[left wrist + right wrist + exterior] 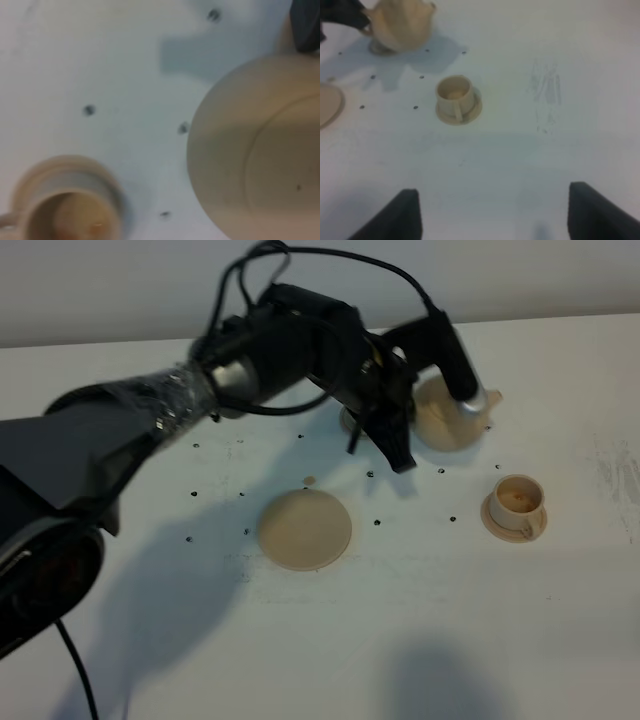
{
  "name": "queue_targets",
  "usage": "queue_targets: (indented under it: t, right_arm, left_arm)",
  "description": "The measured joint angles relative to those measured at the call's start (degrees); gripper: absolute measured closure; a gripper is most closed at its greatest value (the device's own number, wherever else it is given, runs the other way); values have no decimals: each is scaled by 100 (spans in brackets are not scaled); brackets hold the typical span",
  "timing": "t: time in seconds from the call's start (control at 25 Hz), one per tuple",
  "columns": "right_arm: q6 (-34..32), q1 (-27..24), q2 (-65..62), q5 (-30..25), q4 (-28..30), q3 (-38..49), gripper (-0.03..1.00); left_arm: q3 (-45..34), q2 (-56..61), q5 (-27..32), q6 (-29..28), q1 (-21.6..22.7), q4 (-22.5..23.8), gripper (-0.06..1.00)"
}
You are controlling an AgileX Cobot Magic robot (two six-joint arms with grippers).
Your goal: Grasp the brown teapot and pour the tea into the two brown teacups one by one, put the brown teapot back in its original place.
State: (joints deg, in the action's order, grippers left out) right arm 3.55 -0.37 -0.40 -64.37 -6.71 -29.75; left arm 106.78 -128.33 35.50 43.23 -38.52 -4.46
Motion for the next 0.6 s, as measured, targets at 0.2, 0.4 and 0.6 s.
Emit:
queue_targets:
  t: [0.2, 0.4, 0.6]
  right_arm:
    - [0, 0, 0, 0, 0, 0, 37]
    - [0, 0, 0, 0, 0, 0, 37]
    - [0, 0, 0, 0, 0, 0, 37]
  left_arm:
    - [18, -31, 6, 642, -144, 30, 86]
    - [38, -31, 6, 1048, -167, 162, 86]
    - [38, -31, 58, 1175, -174, 503, 86]
